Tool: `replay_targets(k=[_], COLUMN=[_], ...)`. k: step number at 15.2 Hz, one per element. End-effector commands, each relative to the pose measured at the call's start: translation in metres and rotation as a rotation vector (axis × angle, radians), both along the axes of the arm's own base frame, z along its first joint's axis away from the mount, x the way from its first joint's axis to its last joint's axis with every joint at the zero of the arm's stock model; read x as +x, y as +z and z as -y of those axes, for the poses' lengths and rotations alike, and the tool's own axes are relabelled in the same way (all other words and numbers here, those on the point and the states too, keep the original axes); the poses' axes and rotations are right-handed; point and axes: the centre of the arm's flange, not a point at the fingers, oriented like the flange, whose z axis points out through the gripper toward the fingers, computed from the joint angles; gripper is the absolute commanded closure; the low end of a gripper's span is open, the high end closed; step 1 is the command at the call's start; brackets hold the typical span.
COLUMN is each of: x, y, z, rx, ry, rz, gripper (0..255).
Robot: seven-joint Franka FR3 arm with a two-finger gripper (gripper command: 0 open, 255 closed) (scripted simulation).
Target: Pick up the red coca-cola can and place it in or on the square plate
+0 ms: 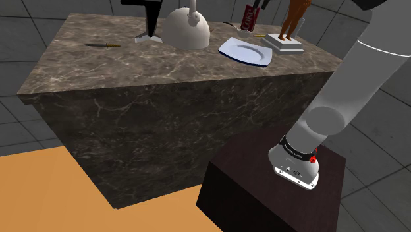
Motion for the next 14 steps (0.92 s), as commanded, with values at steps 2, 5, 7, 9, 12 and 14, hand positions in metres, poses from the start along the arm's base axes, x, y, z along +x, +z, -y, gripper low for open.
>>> replay_targets(k=[2, 5, 7, 9, 12, 14], x=[0.016, 0.034, 0.035, 0.036, 0.039, 0.039], y=[0.002, 0.004, -0.006, -0.017, -0.032, -0.035], z=[0.035, 0.070, 0.069, 0.068, 0.067, 0.066], rx=[-0.004, -0.007, -0.007, -0.007, -0.007, -0.007], ry=[0.011, 0.018, 0.018, 0.018, 0.018, 0.018], rz=[0.000, 0.000, 0.000, 0.000, 0.000, 0.000], gripper=[0, 0, 0, 0, 0, 0])
